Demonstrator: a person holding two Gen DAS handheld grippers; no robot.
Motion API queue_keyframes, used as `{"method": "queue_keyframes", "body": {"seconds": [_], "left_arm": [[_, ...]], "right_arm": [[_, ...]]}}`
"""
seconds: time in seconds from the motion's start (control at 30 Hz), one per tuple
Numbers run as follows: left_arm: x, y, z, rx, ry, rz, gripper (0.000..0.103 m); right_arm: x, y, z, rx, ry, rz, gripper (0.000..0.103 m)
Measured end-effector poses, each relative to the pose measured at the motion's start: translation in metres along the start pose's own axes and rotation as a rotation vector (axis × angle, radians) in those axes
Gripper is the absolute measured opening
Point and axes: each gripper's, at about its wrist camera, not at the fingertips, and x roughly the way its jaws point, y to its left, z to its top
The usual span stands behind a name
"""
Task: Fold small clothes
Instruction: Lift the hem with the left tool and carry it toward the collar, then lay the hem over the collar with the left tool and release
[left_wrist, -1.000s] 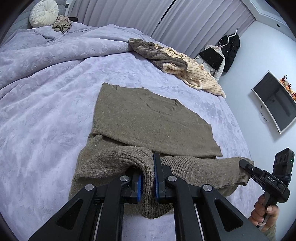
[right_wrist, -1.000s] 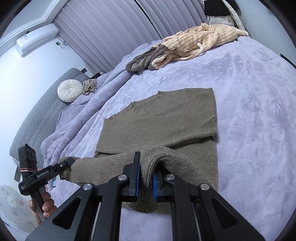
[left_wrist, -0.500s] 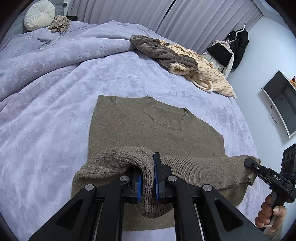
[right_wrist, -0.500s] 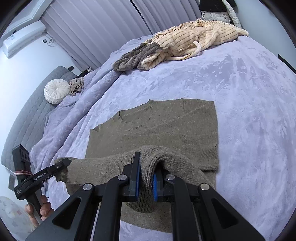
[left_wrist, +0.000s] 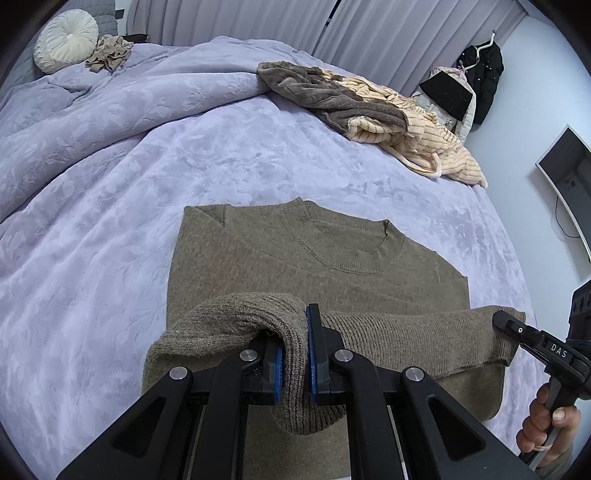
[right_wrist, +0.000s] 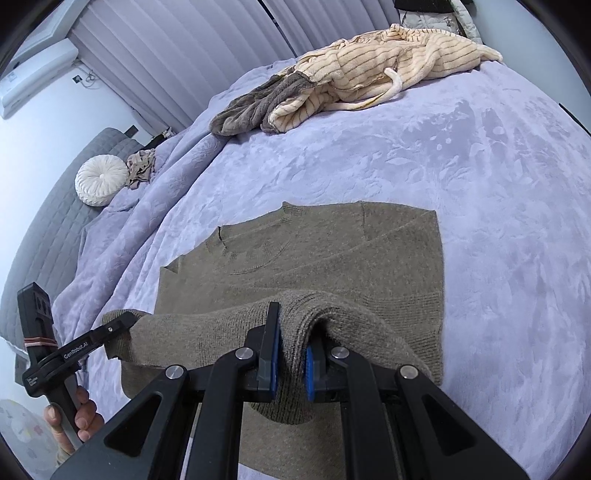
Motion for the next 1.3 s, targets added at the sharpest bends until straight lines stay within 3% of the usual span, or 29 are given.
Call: {"method": "queue_keyframes", "body": {"seconds": [0.87,1.17,1.3], "left_arm": [[0.078,0.001,0.062,-0.006,0.064,0.035,0.011],[0.117,0.013,0.061,-0.024,0.136,0.048,0.011],[0.130,0.030,0.058,-0.085,0.168,0.005,0.012]], "right_arm": [[0.070,-0.023,0.056,0.062,0.038,-0.042,0.011],[0.099,-0.036,0.059,0.105,0.074,-0.066,0.011],[0.109,-0.042,0.055,0.127,0.094,-0.071,0.012]]}}
